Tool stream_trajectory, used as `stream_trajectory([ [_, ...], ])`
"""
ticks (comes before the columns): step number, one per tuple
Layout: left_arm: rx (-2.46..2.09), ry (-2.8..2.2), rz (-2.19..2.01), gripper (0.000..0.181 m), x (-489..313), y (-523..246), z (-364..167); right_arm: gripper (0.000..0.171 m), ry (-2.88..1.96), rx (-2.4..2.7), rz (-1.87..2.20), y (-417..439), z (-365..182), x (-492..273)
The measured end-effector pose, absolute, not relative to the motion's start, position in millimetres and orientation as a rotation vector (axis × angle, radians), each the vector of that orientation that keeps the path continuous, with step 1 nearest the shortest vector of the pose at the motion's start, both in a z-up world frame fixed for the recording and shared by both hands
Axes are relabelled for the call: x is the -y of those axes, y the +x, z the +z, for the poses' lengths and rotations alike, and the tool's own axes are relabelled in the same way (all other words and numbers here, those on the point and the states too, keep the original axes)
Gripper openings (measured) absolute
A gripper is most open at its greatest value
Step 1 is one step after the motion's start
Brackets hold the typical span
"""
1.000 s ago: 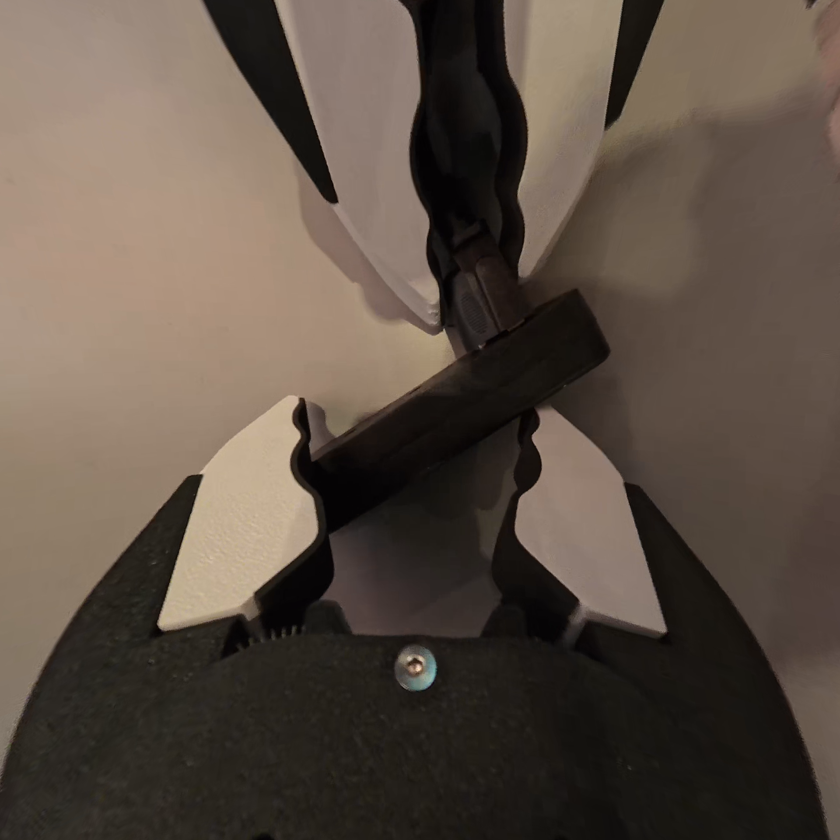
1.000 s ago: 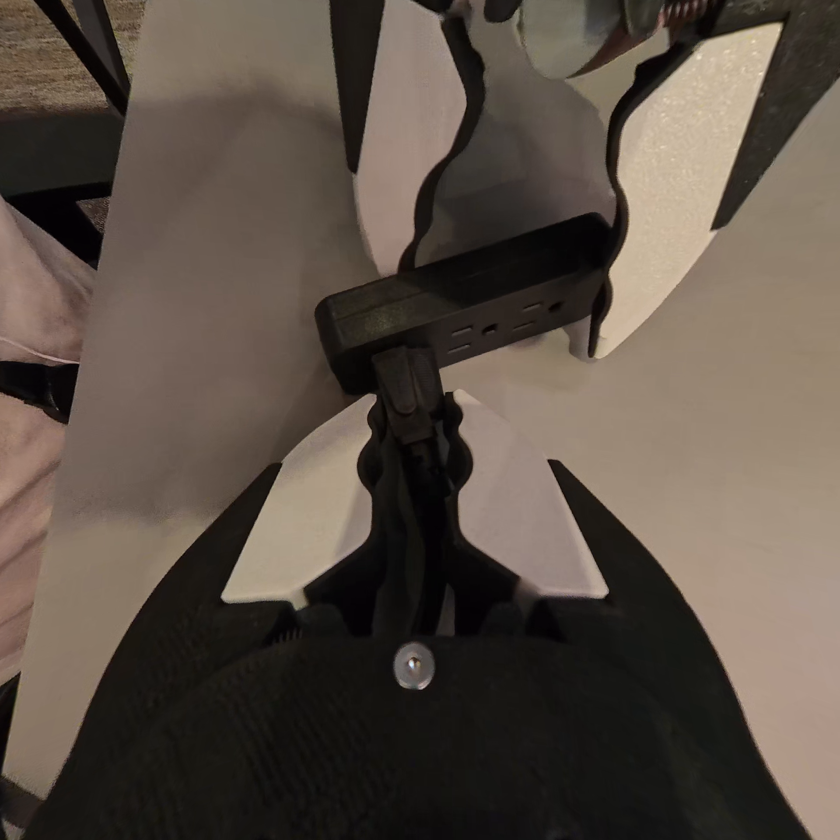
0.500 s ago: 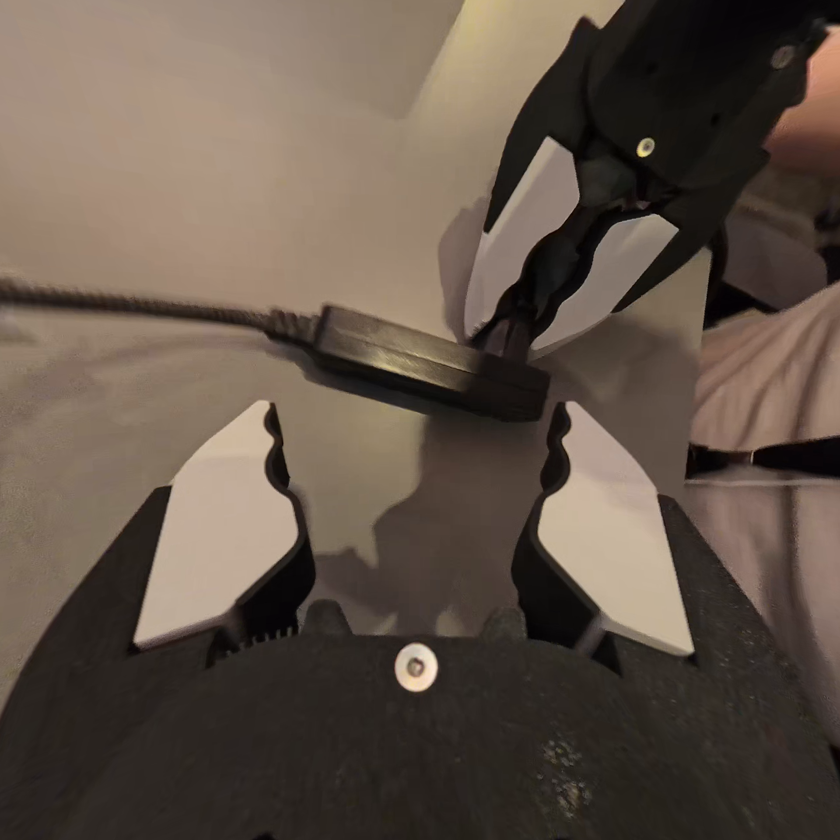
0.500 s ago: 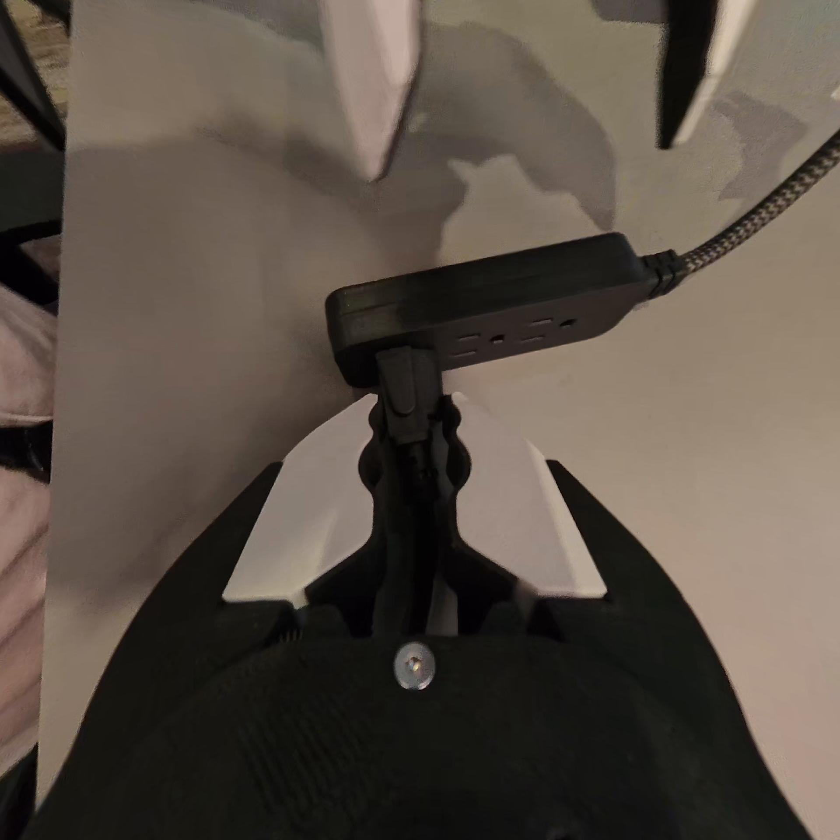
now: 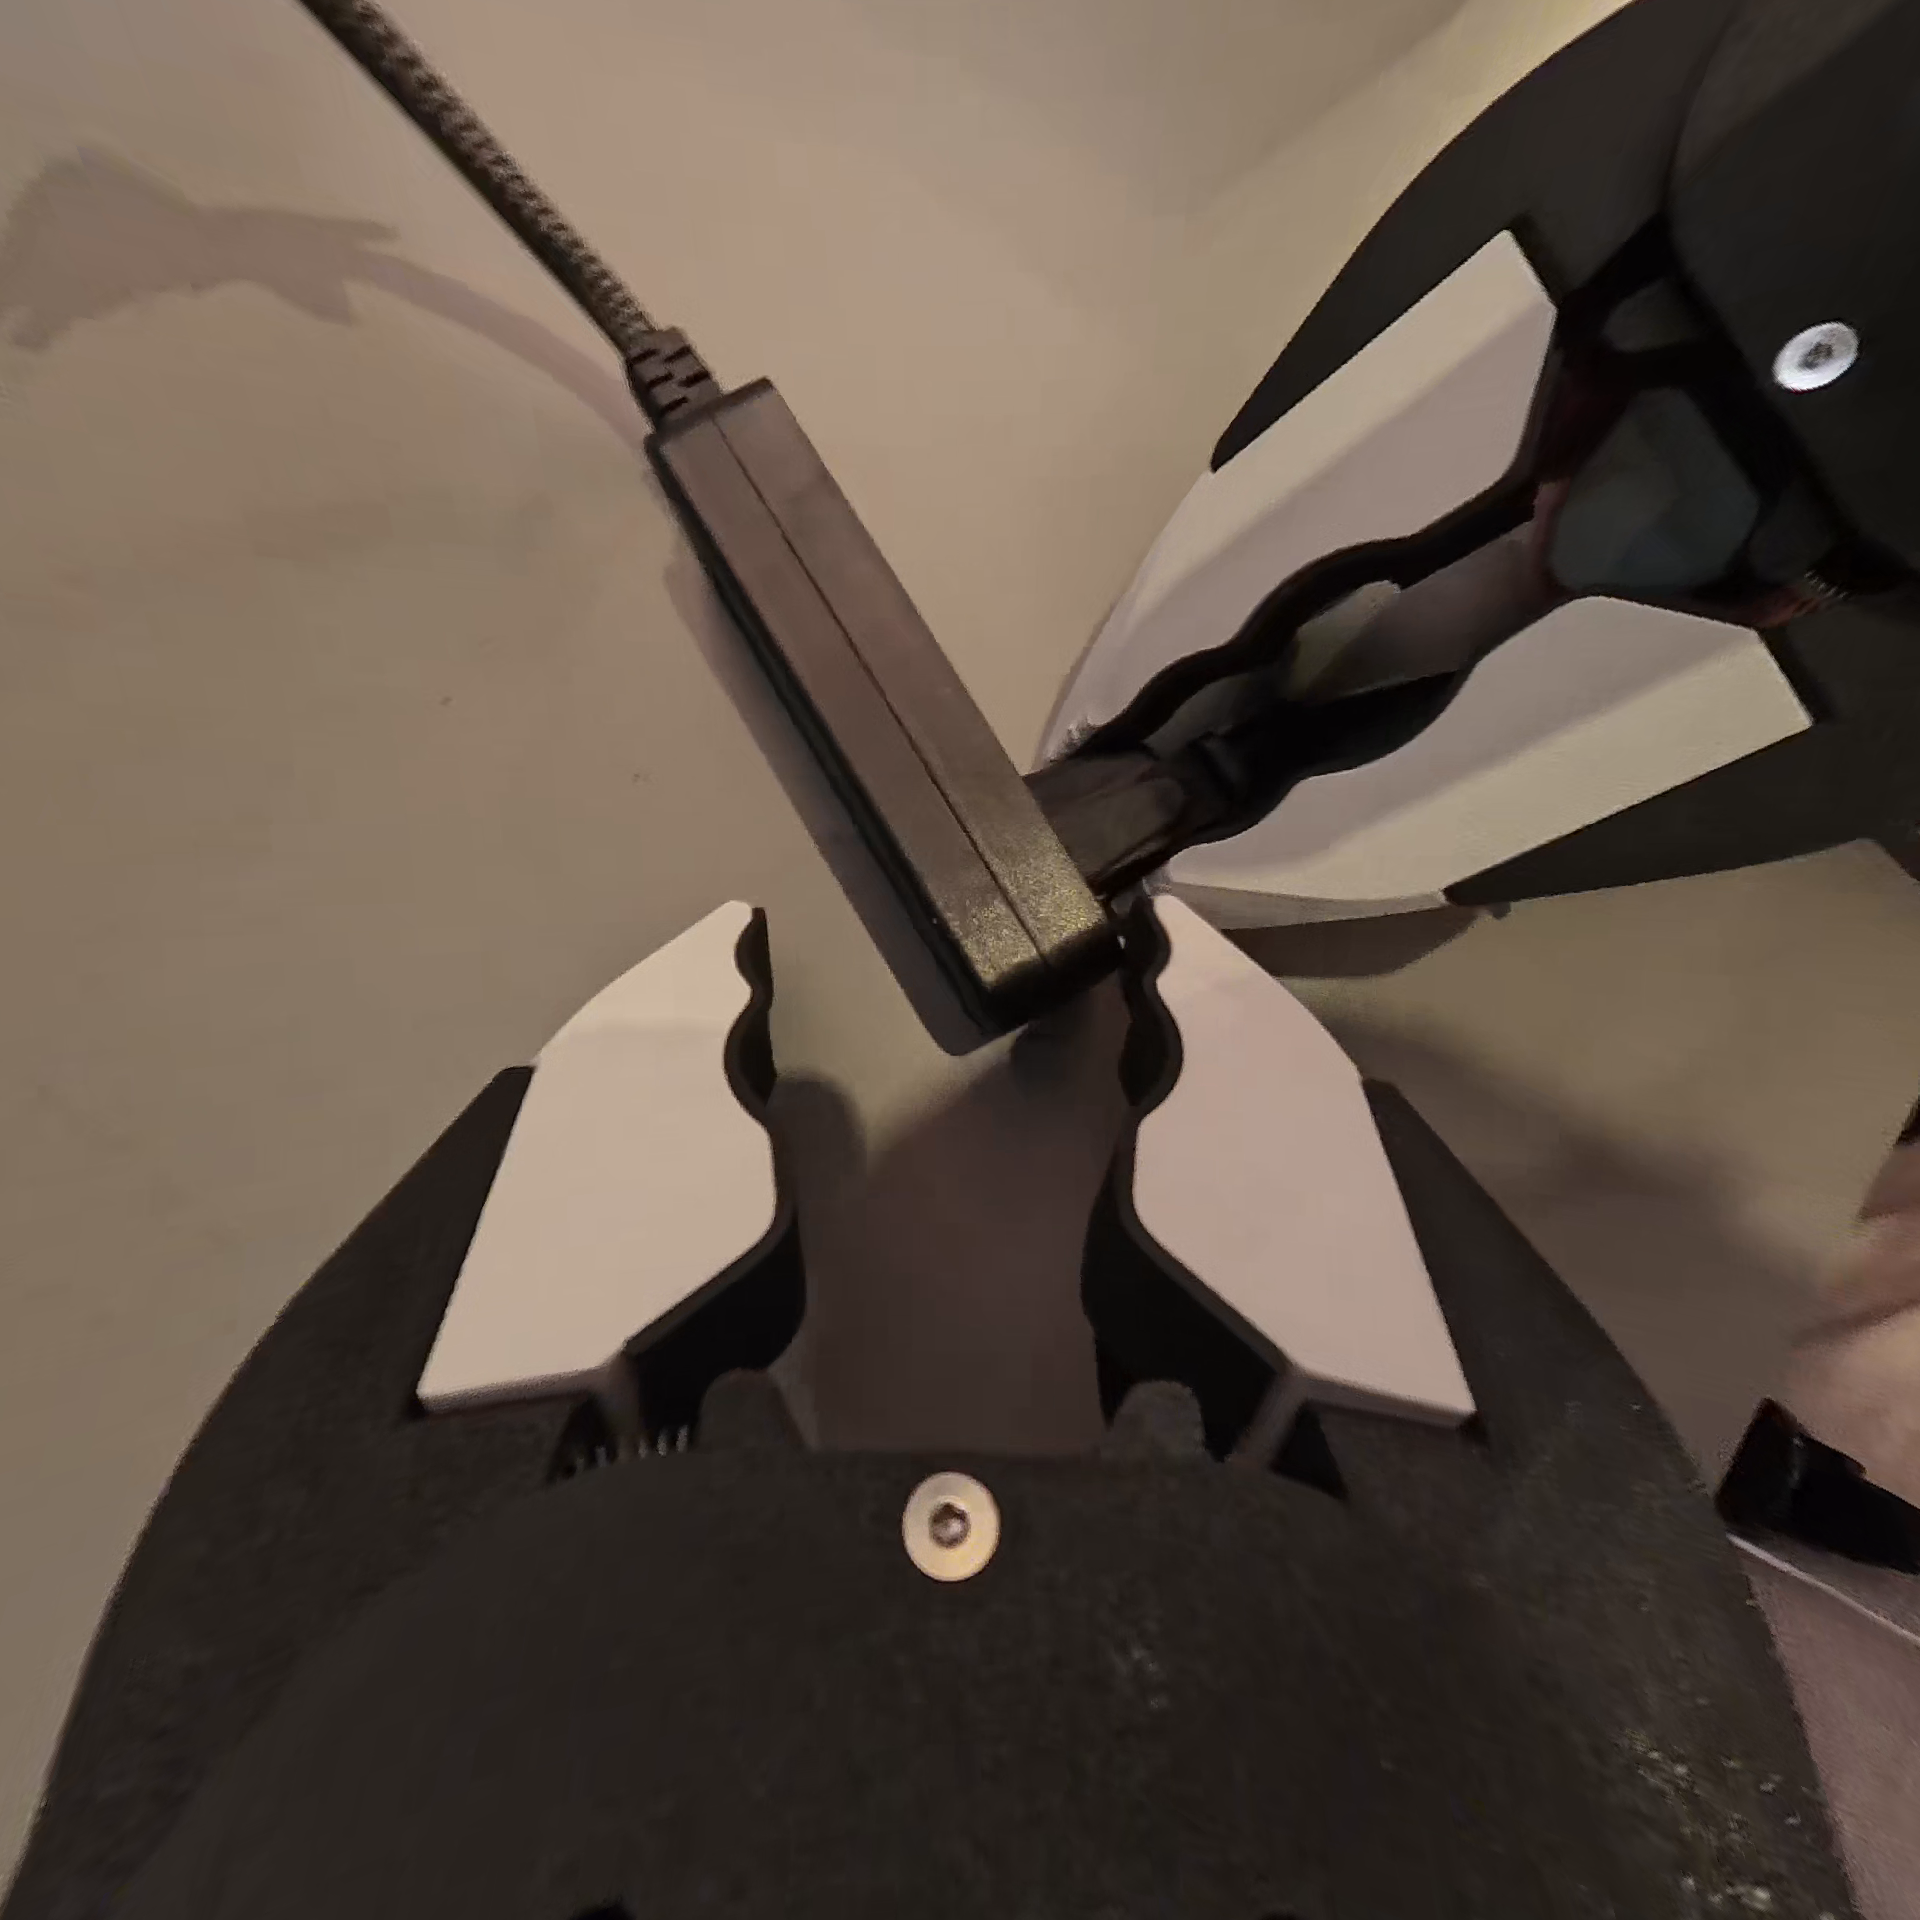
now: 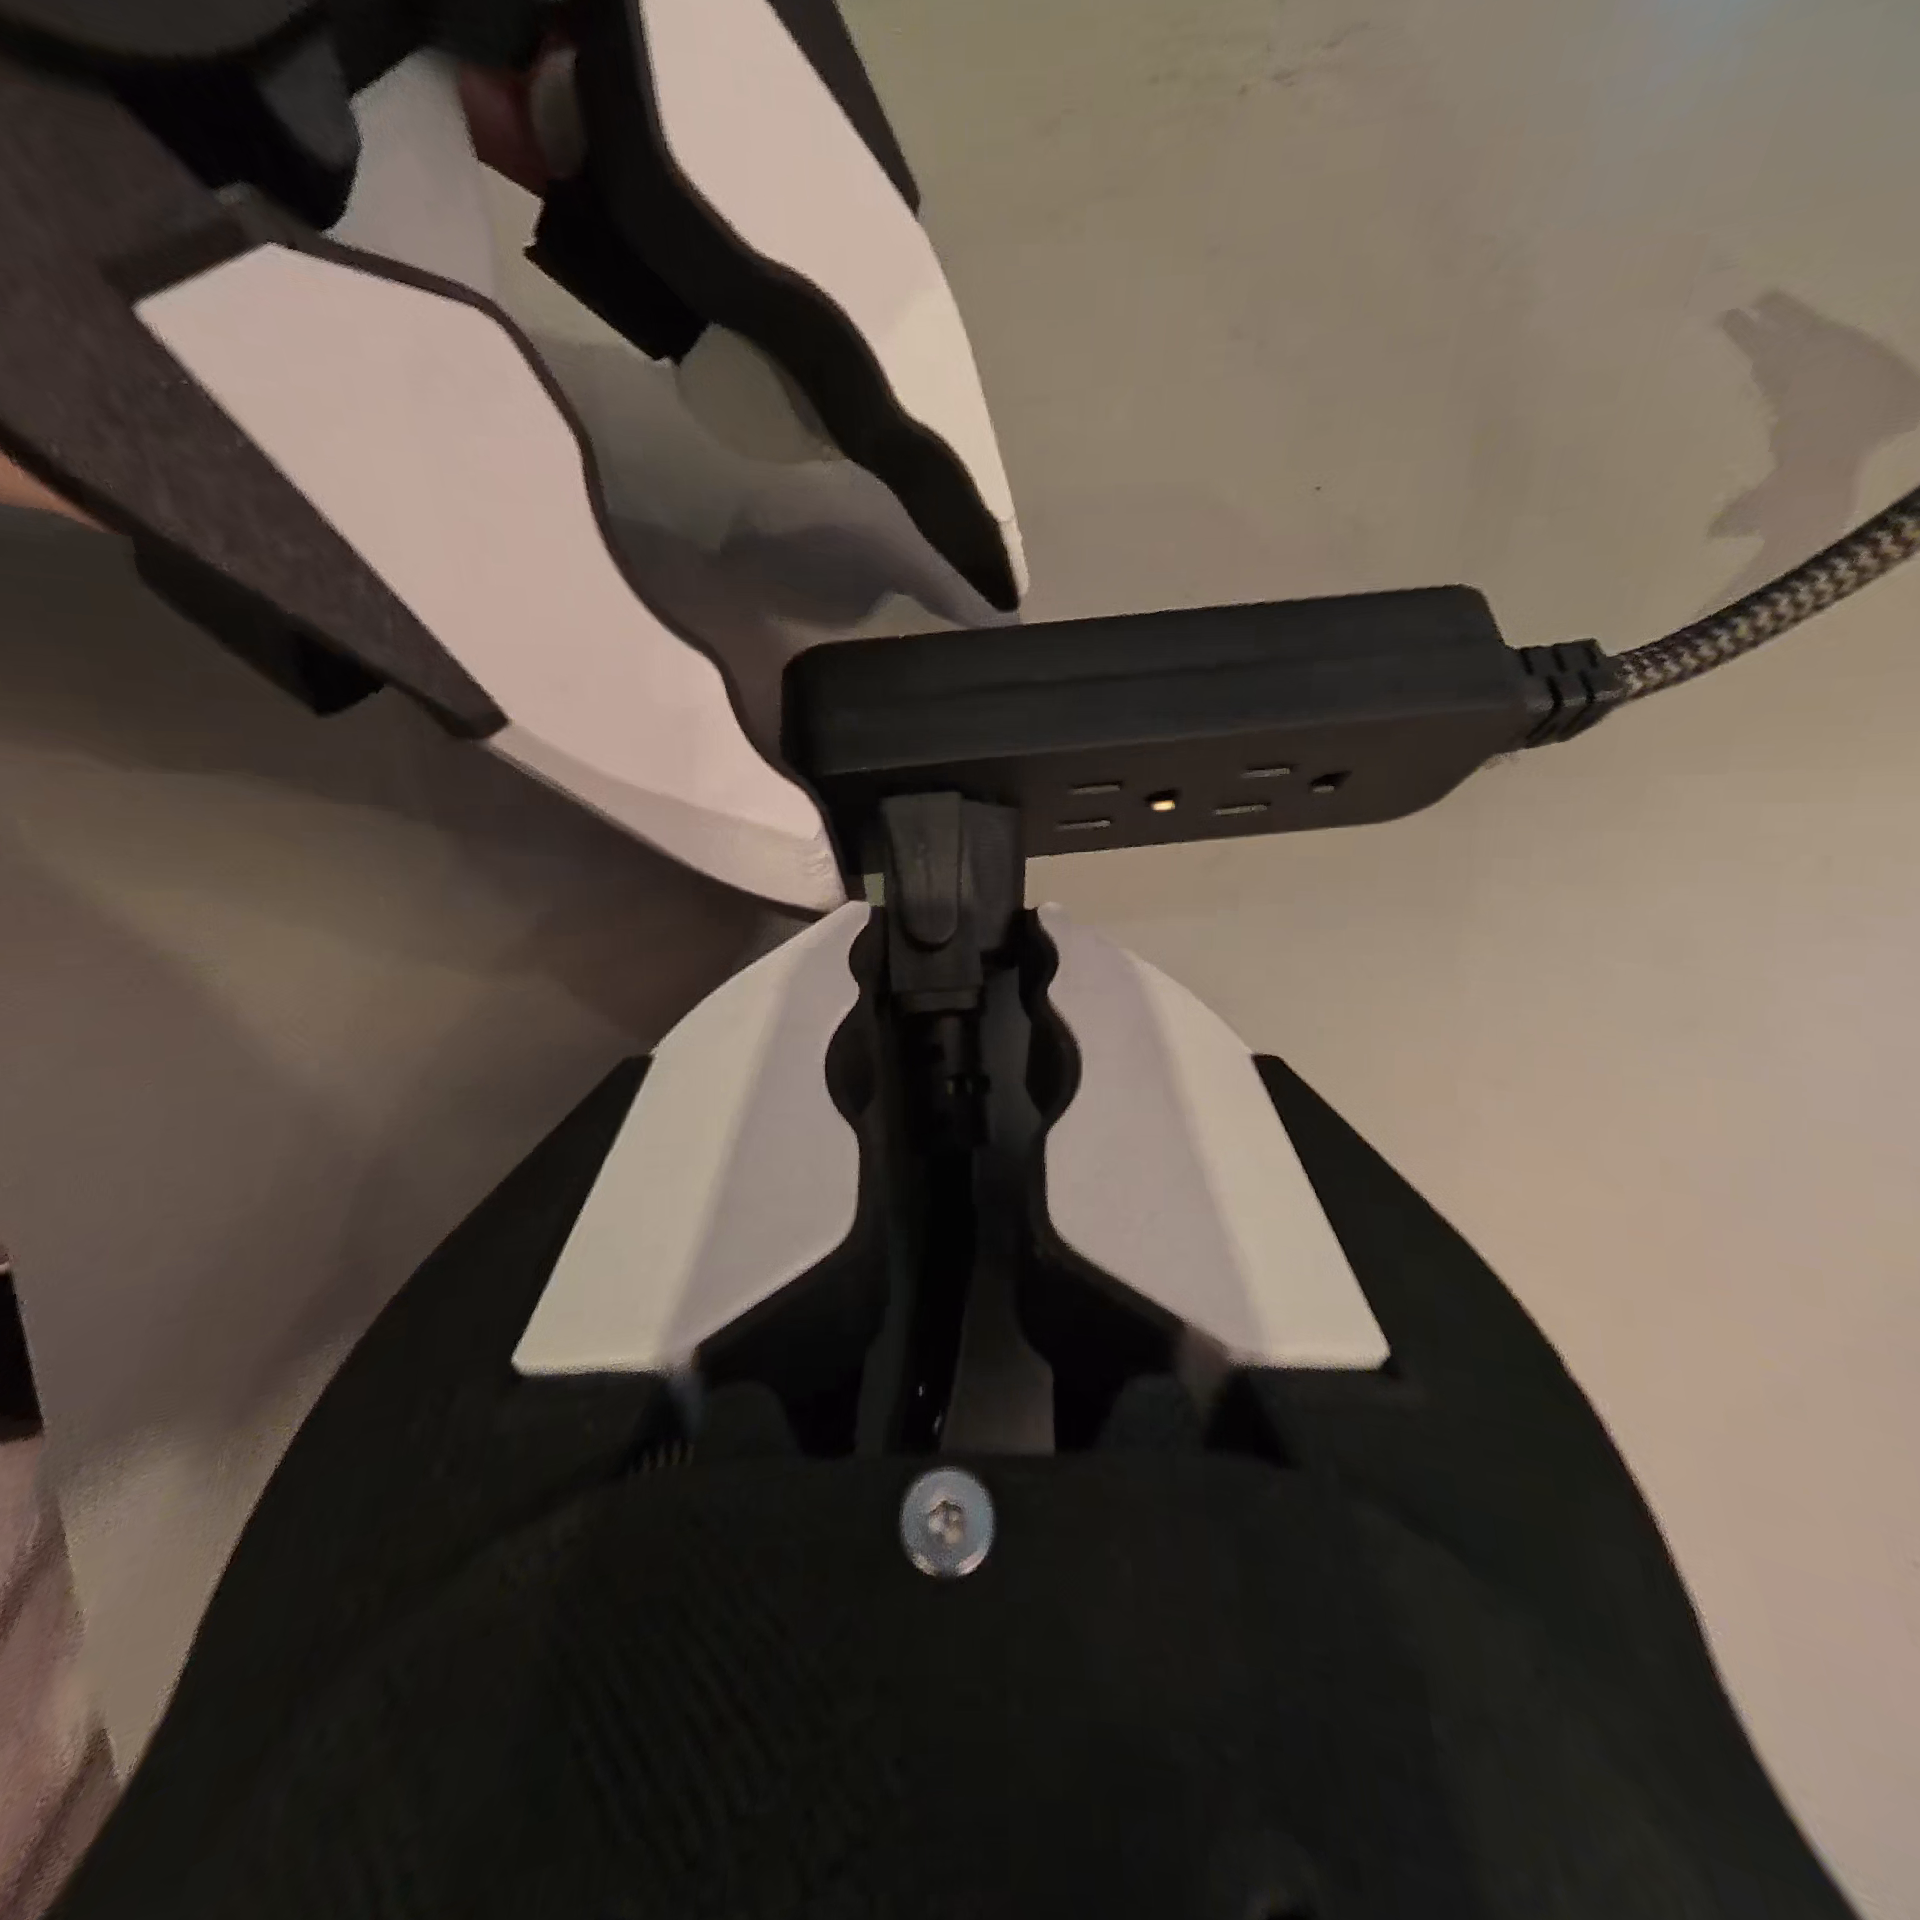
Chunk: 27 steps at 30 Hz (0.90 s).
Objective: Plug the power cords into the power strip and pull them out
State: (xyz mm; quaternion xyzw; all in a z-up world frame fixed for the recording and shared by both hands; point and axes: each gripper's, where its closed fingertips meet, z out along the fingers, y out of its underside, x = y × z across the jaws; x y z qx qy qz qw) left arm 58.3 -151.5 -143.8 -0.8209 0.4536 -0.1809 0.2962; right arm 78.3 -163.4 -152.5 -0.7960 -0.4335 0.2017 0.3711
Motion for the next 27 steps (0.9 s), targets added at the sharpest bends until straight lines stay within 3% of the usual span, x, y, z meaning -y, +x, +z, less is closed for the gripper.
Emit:
stream_trajectory([
  [3, -1.187, -2.166, -0.392, 0.06, 149, 54, -142, 0.026, -2.057, 1.073, 0.502, 76, -152, 163],
  [9, -1.072, -2.18, -0.541, 0.031, 151, 56, -143, 0.027, -2.086, 1.024, 0.487, 72, -153, 158],
  [14, -1.087, -2.154, -0.524, 0.03, 147, 56, -144, 0.039, -2.09, 1.056, 0.493, 64, -154, 154],
  [17, -1.102, -2.168, -0.558, 0.03, 148, 56, -144, 0.028, -2.097, 1.06, 0.492, 65, -155, 150],
  [27, -1.17, -2.105, -0.584, 0.031, 150, 55, -143, 0.029, -2.04, 1.114, 0.532, 65, -153, 154],
])
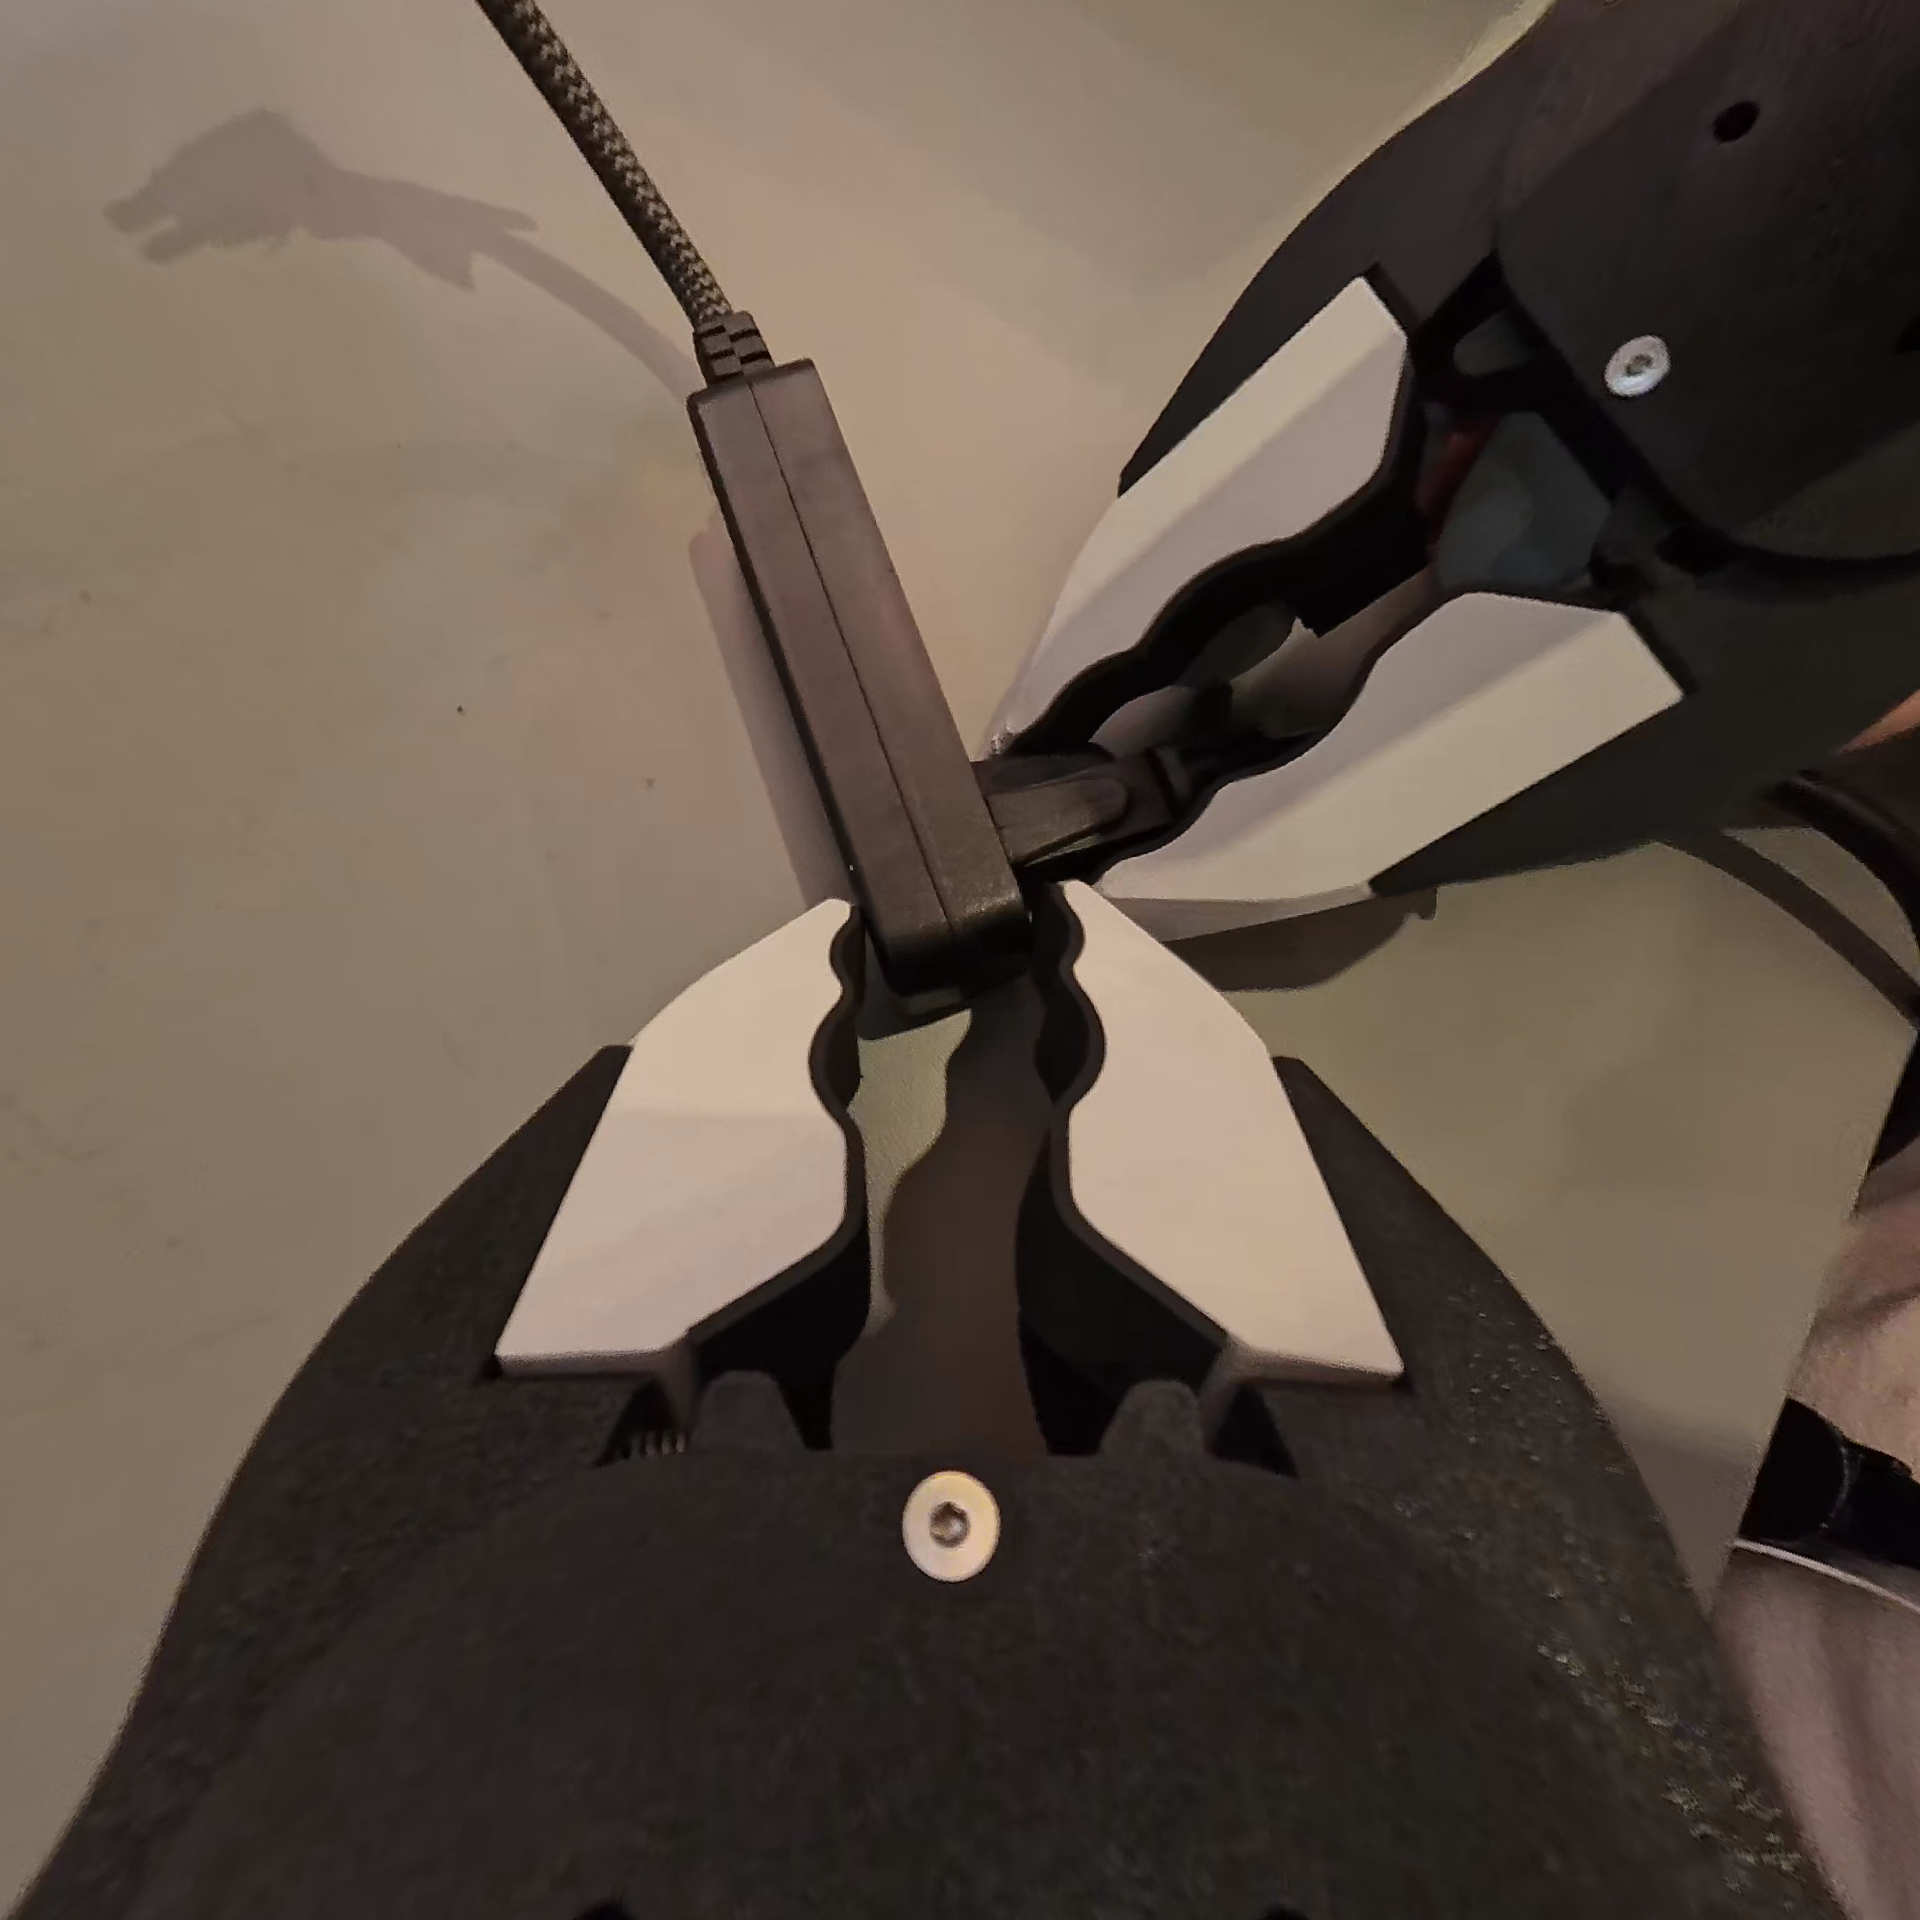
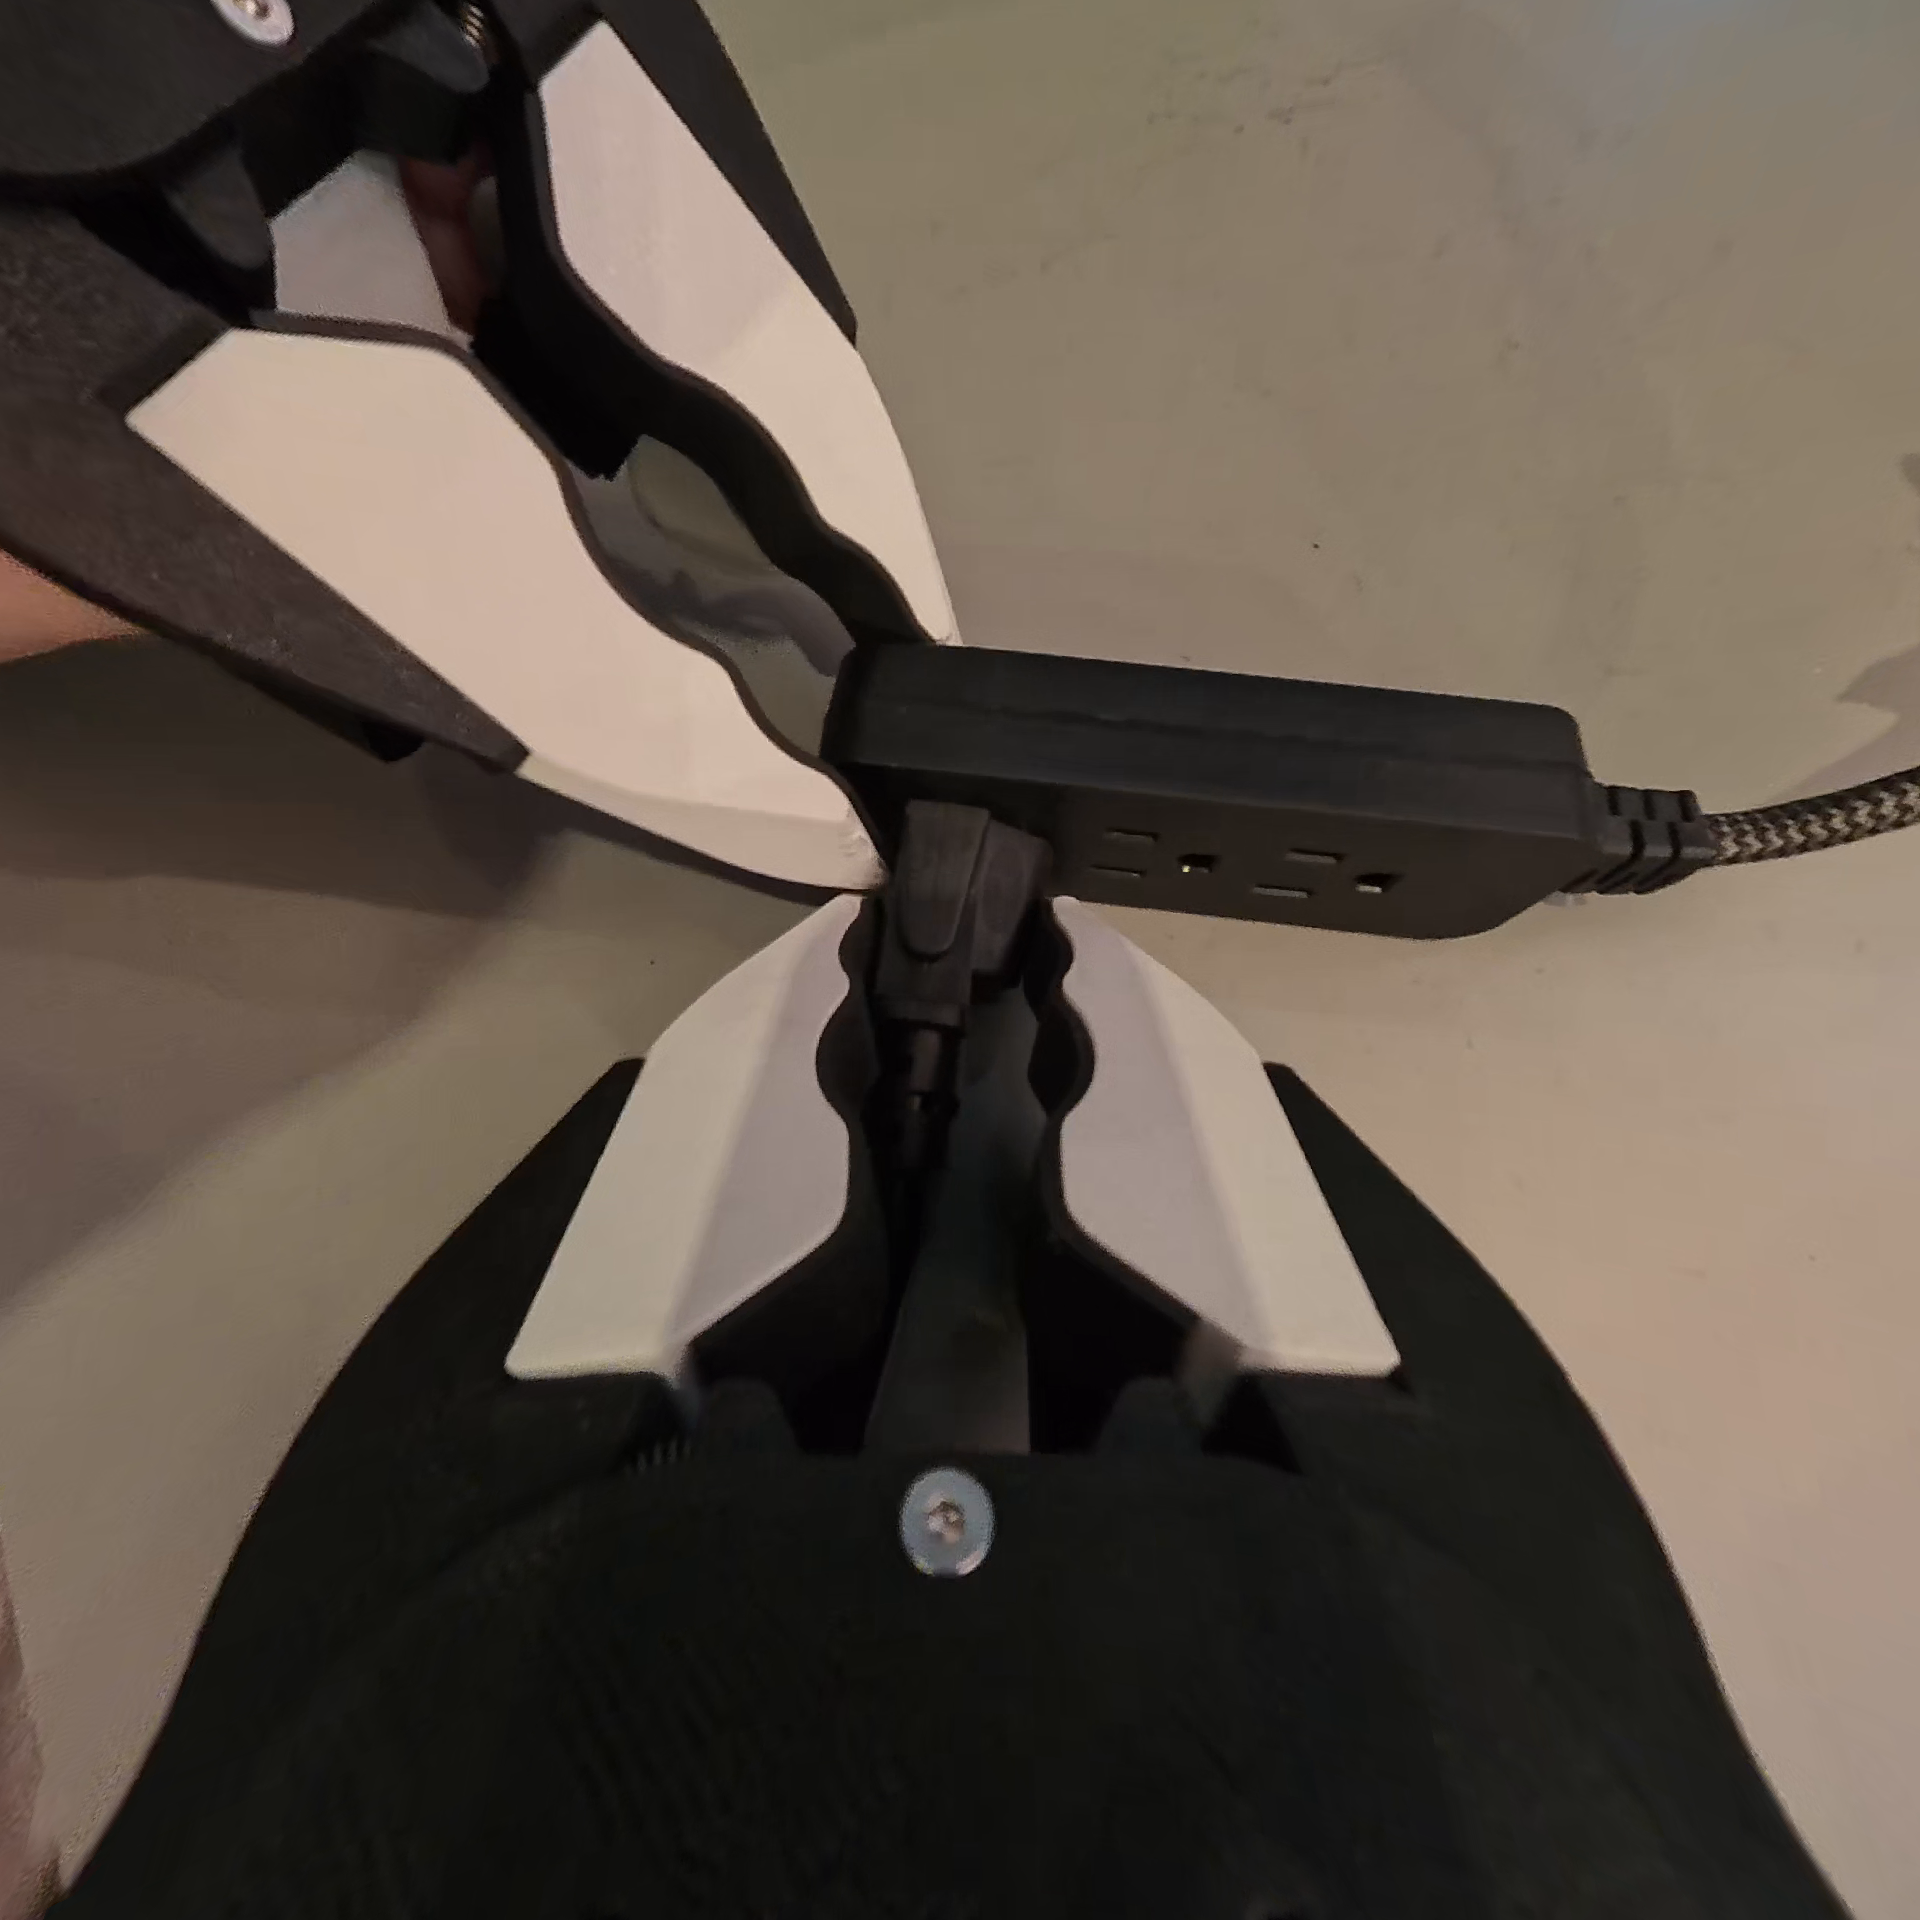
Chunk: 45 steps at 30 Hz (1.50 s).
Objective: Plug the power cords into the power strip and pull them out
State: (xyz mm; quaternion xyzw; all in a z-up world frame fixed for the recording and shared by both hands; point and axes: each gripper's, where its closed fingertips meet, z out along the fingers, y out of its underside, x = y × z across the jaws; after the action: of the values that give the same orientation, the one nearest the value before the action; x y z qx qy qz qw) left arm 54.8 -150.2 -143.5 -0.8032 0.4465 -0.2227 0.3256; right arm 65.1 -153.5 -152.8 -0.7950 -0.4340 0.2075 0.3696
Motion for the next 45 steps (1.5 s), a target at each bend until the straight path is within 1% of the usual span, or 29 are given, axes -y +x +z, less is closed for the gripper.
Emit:
stream_trajectory([
  [15, -1.19, -2.029, -0.622, 0.031, 155, 56, -143, 0.03, -2.003, 1.182, 0.598, 67, -152, 160],
  [19, -1.164, -2.041, -0.562, 0.03, 152, 60, -143, 0.029, -2.027, 1.13, 0.537, 70, -153, 156],
  [24, -1.126, -2.047, -0.592, 0.028, 148, 61, -142, 0.028, -2.064, 1.026, 0.461, 72, -153, 154],
  [35, -1.159, -2.038, -0.55, 0.028, 145, 60, -142, 0.028, -2.091, 0.975, 0.462, 71, -153, 151],
  [41, -1.122, -2.041, -0.691, 0.028, 149, 56, -142, 0.031, -2.044, 1.031, 0.48, 68, -150, 157],
  [45, -1.161, -2.031, -0.702, 0.028, 151, 56, -142, 0.031, -2.02, 1.066, 0.45, 68, -151, 159],
])
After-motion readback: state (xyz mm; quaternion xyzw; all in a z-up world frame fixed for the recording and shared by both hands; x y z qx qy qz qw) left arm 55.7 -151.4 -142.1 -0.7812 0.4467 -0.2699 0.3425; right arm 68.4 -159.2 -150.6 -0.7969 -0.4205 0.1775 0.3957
